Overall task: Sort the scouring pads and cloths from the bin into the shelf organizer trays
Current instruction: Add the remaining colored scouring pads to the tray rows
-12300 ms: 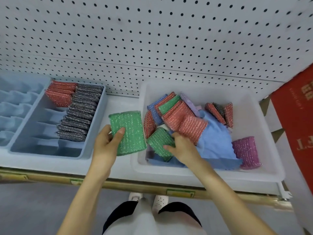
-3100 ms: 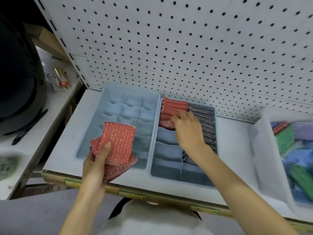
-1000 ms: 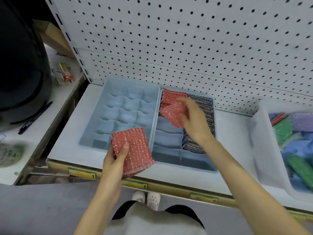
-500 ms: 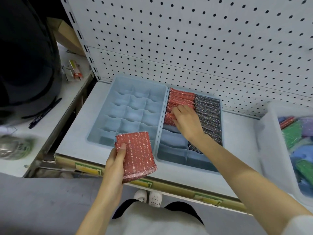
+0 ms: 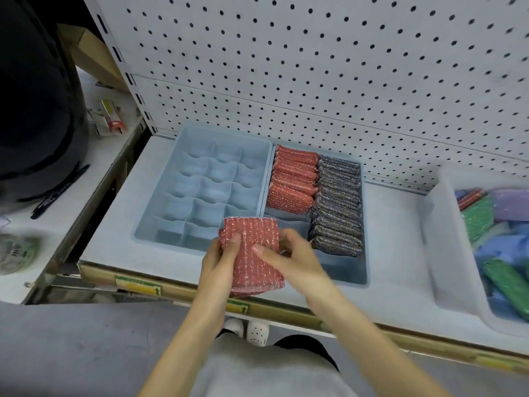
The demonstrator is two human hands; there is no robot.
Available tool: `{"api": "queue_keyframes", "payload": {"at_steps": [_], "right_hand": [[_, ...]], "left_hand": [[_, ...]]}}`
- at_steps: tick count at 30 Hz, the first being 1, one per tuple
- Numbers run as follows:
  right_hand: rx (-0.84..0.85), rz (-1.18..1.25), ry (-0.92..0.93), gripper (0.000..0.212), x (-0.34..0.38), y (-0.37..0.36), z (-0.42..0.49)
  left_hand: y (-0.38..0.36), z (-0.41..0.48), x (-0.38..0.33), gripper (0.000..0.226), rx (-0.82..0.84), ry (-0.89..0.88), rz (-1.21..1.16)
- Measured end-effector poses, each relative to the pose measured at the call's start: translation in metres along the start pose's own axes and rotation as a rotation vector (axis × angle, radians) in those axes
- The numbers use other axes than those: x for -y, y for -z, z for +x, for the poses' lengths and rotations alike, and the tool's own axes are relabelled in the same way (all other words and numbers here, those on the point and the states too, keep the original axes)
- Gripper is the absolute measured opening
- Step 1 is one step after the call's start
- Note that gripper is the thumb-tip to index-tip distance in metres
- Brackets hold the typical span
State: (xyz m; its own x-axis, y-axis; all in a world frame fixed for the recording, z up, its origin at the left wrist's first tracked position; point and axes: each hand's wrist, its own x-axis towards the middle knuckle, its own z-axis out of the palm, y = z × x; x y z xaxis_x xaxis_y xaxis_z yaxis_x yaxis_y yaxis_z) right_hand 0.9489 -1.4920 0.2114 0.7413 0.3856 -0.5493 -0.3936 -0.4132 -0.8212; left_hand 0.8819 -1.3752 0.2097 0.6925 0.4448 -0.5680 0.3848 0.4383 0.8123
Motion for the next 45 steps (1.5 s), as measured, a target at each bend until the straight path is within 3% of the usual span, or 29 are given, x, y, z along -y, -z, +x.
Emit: {"api": "queue_keyframes", "payload": {"at_steps": [4, 9, 17, 20, 23, 27, 30, 34, 42, 45], "right_hand": [[-0.240, 0.095, 0.070, 0.025, -0.008, -0.001, 0.000], [-0.198, 0.205, 0.014, 0.024, -0.009, 0.003, 0.000], [-0.154, 0.259, 0.017, 0.026, 0.001, 0.024, 0.005], [-0.260, 0.256, 0.098, 0.022, 0.012, 0.045, 0.019], [-0.459, -0.028, 0.321, 0.018, 0.020, 0.065, 0.043], [-0.349, -0.720, 0.567, 0.020, 0.009, 0.062, 0.073], [-0.431, -1.074, 0.723, 0.020, 0.006, 0.058, 0.084], [-0.553, -1.189, 0.780, 0.030, 0.004, 0.060, 0.080], [-0.553, -1.286, 0.716, 0.041, 0.001, 0.054, 0.084], [-0.576, -1.259, 0.699, 0.033, -0.001, 0.049, 0.088]], "left_hand": [[-0.006, 0.001, 0.001, 0.015, 0.028, -0.010, 0.004], [-0.005, 0.001, 0.003, 0.021, 0.024, -0.006, 0.041], [0.005, -0.001, 0.002, 0.012, -0.008, -0.041, 0.030], [0.011, -0.001, -0.001, 0.011, -0.038, -0.054, 0.021], [0.021, 0.000, -0.002, 0.008, -0.093, -0.043, -0.012], [0.031, 0.001, -0.001, 0.007, -0.130, -0.019, -0.039], [0.036, 0.002, 0.000, 0.009, -0.139, -0.019, -0.028], [0.041, 0.004, 0.000, 0.016, -0.158, -0.013, -0.049], [0.046, 0.005, 0.001, 0.020, -0.149, 0.014, -0.109], [0.050, 0.004, 0.000, 0.024, -0.146, 0.012, -0.122]]}}
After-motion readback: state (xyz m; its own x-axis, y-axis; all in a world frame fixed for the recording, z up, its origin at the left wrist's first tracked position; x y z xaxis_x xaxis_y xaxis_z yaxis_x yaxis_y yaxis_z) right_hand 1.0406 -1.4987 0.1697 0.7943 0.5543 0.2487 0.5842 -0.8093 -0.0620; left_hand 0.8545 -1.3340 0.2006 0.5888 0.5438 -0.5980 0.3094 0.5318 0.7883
